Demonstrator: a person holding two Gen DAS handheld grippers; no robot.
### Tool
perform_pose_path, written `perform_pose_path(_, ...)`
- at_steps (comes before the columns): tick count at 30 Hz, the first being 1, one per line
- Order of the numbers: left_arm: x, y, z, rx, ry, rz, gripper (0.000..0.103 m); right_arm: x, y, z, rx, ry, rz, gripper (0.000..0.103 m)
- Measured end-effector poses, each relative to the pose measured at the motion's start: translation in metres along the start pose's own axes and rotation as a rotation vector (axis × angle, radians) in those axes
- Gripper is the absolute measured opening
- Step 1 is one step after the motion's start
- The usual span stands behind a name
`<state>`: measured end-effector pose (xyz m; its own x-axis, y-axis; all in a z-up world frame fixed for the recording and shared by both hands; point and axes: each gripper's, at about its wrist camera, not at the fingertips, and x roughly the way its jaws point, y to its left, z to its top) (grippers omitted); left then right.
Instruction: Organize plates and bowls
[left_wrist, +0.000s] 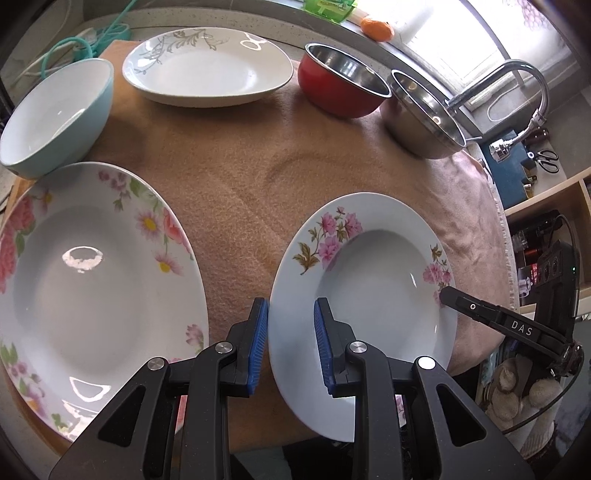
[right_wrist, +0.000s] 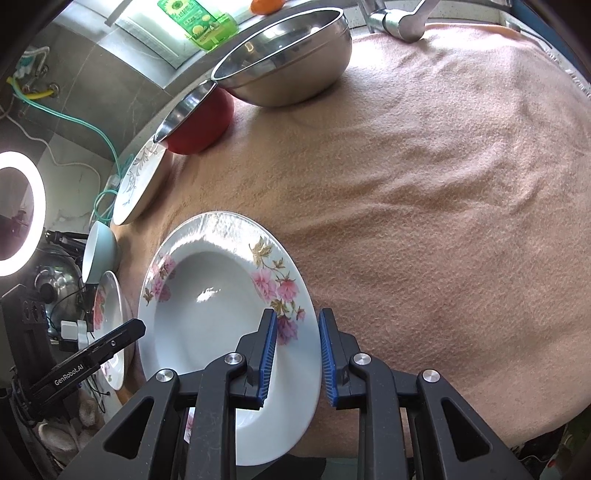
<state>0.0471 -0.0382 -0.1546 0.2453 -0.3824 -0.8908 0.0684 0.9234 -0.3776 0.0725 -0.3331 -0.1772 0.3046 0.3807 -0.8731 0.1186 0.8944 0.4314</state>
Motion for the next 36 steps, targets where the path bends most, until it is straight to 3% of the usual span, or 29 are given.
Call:
perform_pose_path(14, -0.006, 0.001, -0.002, -0.008, -0.006, 0.014, 0.024, 0.000, -0.001, -0.001, 0.009, 0.010, 0.005, 0.023)
perform_pose_path(23, -0.025, 0.005, 0.000, -0.012, -0.053, 0.020, 0.024, -0.018, 0.003, 0.002, 0.004, -0.044, -0.027, 0.023)
perform_pose_path(36, -0.062, 0.034, -0.009, -0.080, -0.131, 0.050, 0.024, -0.028, 0.047, 0.004, -0.076, -0.082, 0.005, 0.023)
